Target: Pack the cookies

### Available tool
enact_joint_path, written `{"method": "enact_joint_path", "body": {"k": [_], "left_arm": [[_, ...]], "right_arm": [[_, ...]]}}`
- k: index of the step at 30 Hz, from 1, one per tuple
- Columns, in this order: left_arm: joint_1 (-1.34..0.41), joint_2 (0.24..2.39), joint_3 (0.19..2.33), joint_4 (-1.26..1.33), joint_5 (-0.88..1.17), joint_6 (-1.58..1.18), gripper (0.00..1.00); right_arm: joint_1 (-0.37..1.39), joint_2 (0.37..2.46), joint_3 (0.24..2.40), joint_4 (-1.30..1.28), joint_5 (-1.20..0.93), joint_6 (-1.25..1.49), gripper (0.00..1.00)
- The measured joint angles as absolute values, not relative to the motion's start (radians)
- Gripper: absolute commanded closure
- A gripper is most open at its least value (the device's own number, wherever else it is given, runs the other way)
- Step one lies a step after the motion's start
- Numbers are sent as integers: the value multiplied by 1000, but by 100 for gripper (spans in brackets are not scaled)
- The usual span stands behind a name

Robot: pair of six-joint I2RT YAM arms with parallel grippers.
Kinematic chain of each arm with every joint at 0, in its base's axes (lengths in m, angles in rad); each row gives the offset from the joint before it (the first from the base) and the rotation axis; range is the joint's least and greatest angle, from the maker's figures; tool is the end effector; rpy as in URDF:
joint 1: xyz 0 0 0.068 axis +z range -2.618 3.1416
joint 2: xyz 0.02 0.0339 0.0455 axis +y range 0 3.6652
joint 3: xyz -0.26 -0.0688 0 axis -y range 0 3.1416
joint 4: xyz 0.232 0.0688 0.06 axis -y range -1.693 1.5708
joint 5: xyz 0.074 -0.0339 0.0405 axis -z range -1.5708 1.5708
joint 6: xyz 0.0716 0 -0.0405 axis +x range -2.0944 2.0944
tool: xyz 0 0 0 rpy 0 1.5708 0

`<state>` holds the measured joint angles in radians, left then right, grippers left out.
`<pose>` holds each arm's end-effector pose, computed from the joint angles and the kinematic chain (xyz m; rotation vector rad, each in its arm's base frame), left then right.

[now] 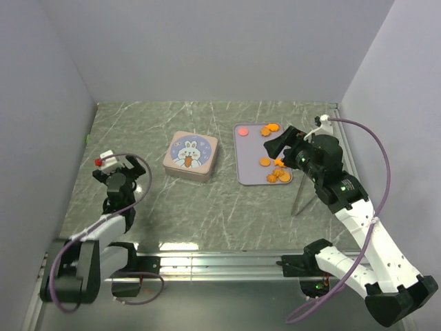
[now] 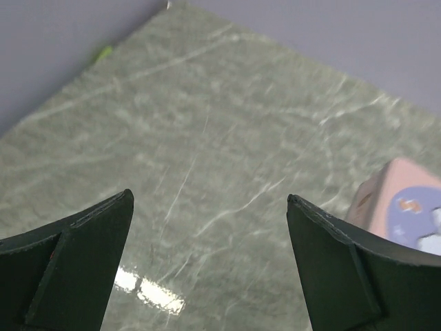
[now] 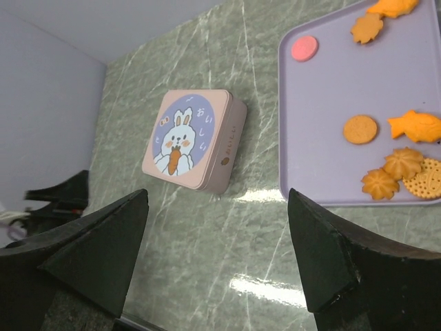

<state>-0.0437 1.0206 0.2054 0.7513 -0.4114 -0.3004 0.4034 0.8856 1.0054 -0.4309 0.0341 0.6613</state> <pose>0.2272 0.0187 0.1985 -0.5152 1.5463 0.0719 0.2007 0.0830 0.3576 0.2736 1.9226 0.6899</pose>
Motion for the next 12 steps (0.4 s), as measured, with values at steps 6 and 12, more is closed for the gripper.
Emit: {"method": "enact_joint_path", "body": {"k": [6, 12], "left_arm": [[-44, 1266, 197, 907, -432, -282, 1], [-44, 1449, 214, 1095, -391, -244, 1]], "right_arm": [[403, 878, 1001, -427, 28, 657, 11], [404, 876, 944, -385, 15, 658, 9]]}}
